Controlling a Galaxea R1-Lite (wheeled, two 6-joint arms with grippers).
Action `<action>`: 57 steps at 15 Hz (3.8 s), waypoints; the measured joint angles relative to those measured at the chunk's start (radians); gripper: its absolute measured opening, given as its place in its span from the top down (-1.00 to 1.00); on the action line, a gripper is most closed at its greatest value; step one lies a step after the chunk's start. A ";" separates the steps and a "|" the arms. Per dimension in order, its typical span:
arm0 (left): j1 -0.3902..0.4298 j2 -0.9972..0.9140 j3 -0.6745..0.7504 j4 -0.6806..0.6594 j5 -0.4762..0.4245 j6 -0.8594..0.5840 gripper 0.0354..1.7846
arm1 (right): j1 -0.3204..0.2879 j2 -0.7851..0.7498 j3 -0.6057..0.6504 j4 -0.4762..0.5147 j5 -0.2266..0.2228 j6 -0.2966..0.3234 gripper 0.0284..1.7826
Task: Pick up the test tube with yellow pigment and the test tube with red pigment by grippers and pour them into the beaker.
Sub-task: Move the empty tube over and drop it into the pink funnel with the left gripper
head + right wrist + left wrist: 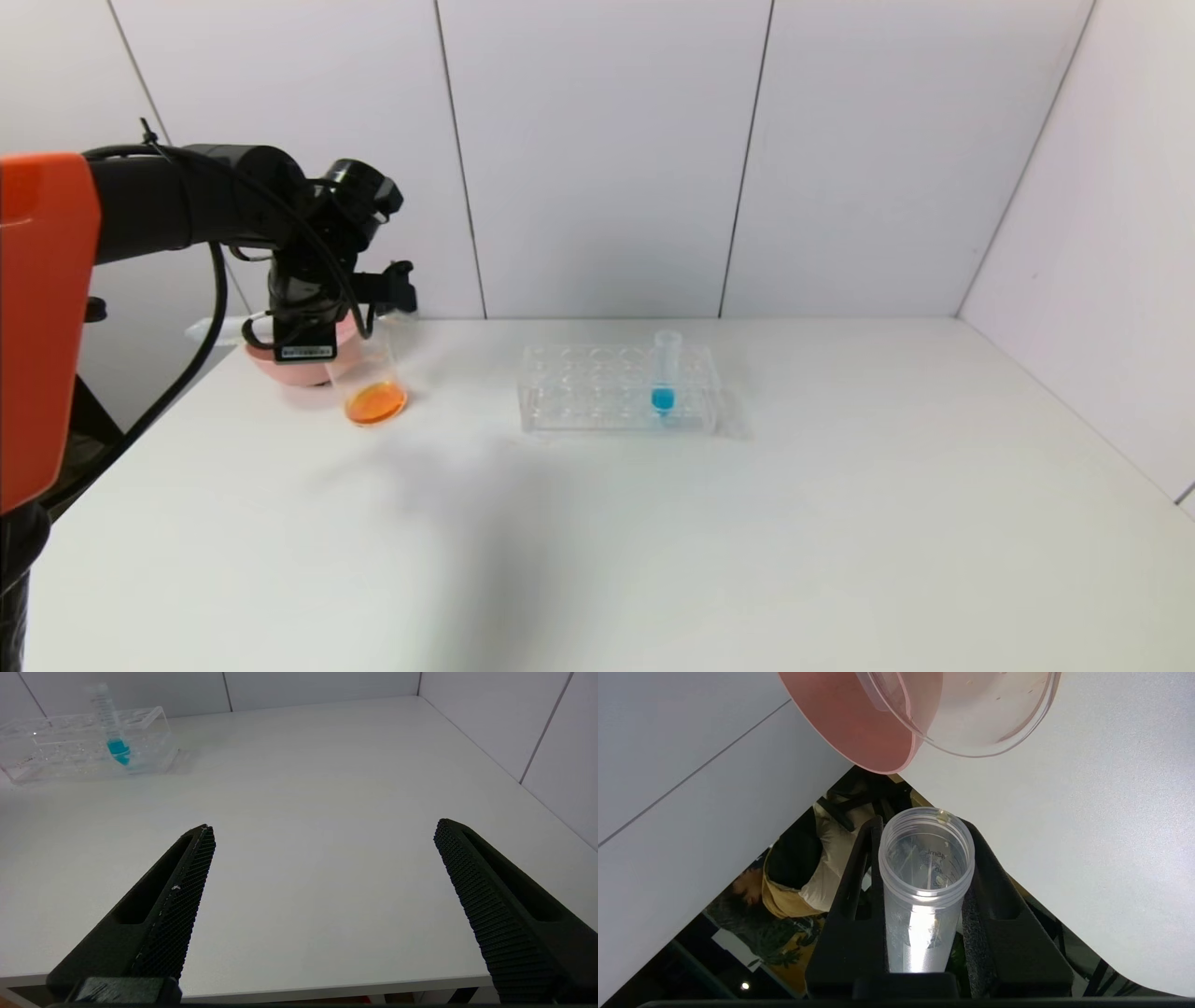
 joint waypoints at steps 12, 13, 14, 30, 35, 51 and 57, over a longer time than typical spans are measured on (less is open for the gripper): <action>0.196 -0.296 0.343 -0.425 -0.624 -0.741 0.51 | 0.000 0.000 0.000 0.000 0.000 0.000 -0.92; 0.210 -0.321 0.436 -0.525 -0.630 -0.784 0.51 | 0.000 0.000 0.000 0.000 0.001 0.000 -0.92; 0.234 -0.353 0.575 -0.688 -0.636 -0.844 0.51 | 0.000 0.000 0.000 0.000 0.000 0.000 -0.92; 0.347 -0.082 0.968 -1.969 -0.537 -1.140 0.51 | 0.000 0.000 0.000 0.000 0.001 0.000 -0.92; 0.343 0.050 0.776 -1.901 -0.481 -1.090 0.51 | 0.000 0.000 0.000 0.000 0.000 0.000 -0.92; 0.329 0.083 0.767 -1.911 -0.469 -1.086 0.42 | 0.000 0.000 0.000 0.000 0.001 0.000 -0.92; 0.306 0.079 0.758 -1.903 -0.445 -1.086 -0.50 | 0.000 0.000 0.000 0.000 0.000 0.000 -0.92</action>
